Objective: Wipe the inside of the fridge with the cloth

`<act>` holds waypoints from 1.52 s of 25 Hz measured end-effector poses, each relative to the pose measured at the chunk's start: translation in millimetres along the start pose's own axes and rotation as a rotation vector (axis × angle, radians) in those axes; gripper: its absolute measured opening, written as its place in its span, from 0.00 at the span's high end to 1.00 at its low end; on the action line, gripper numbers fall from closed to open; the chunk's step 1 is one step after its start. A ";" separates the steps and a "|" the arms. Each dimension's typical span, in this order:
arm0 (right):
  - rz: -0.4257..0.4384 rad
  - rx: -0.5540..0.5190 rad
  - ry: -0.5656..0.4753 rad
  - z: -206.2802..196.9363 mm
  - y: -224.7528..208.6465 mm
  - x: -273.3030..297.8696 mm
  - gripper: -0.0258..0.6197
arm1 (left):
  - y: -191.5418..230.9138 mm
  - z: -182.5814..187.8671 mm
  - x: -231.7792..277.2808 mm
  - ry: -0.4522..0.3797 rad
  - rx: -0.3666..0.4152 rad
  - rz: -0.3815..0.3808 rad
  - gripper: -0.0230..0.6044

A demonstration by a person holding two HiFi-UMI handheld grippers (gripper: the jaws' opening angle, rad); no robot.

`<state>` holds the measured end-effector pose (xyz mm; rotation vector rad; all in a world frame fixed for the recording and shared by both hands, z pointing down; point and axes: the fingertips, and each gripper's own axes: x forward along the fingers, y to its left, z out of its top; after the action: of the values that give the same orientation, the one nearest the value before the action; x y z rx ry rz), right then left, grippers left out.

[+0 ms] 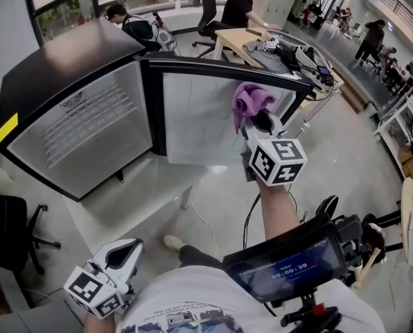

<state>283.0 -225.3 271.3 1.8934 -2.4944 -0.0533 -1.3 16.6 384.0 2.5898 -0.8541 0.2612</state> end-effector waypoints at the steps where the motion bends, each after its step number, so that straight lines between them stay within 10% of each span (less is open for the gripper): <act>1: 0.034 -0.009 0.006 -0.6 13.5 4.5 0.86 | -0.2 -1.3 -0.7 0.000 -0.006 0.002 0.96; 15: 0.306 -0.086 0.043 -33.1 135.5 72.8 0.86 | 4.5 -4.9 5.5 -0.005 -0.019 0.026 0.95; 38: -0.212 -0.069 0.121 -66.4 -87.4 -38.4 0.86 | -2.0 -1.7 21.7 0.023 0.010 -0.049 0.96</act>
<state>379.4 -213.2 335.3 2.0580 -2.1788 -0.0251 17.1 7.3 391.3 2.6082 -0.7821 0.2821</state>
